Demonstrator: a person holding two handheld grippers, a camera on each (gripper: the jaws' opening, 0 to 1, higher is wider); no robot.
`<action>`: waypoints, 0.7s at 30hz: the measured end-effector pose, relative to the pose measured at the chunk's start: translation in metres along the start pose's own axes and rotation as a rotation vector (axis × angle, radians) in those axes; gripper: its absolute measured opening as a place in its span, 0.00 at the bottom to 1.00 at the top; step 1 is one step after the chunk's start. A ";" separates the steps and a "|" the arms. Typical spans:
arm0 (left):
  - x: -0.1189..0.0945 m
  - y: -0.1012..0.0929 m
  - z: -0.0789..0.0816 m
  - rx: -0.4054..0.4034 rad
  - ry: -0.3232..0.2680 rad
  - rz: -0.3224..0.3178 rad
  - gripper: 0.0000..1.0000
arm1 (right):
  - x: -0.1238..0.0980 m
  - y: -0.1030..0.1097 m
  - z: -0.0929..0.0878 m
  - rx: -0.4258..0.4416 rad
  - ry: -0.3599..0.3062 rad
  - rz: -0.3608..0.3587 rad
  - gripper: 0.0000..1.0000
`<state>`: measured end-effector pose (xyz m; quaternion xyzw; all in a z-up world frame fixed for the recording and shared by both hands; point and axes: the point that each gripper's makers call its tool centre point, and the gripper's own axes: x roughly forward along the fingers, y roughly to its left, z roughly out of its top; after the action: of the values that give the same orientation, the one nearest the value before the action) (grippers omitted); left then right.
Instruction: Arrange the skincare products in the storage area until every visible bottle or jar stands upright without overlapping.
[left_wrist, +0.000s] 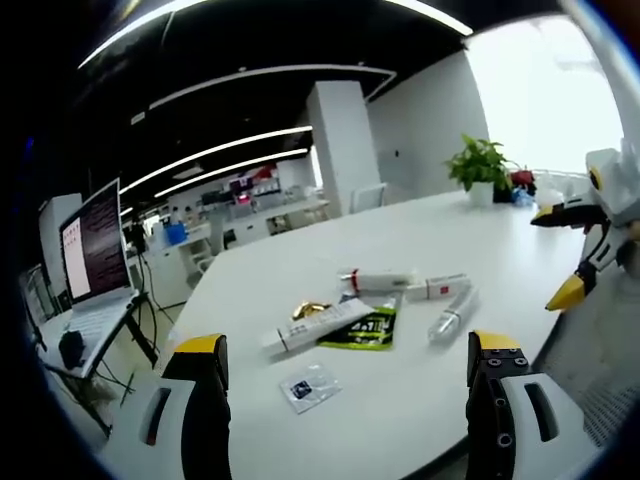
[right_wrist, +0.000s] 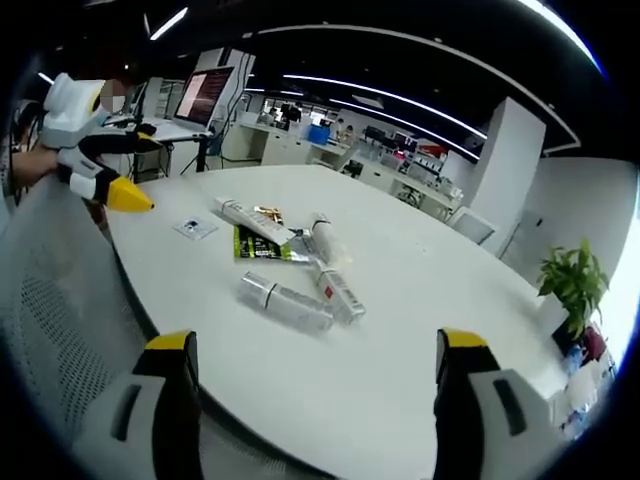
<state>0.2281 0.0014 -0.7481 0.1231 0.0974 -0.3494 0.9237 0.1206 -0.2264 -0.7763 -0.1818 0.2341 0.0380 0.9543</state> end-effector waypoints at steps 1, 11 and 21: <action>0.000 0.000 0.000 0.000 0.001 0.000 0.97 | 0.000 0.000 0.000 0.001 0.001 0.001 0.99; 0.000 0.000 0.000 -0.005 0.004 -0.005 0.97 | 0.001 0.003 0.000 0.019 0.021 0.037 0.99; 0.001 0.003 0.000 0.001 0.002 -0.006 0.97 | 0.008 0.004 0.012 0.009 0.021 0.079 0.99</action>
<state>0.2310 0.0028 -0.7483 0.1238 0.0986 -0.3523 0.9224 0.1318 -0.2186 -0.7716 -0.1687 0.2514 0.0729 0.9503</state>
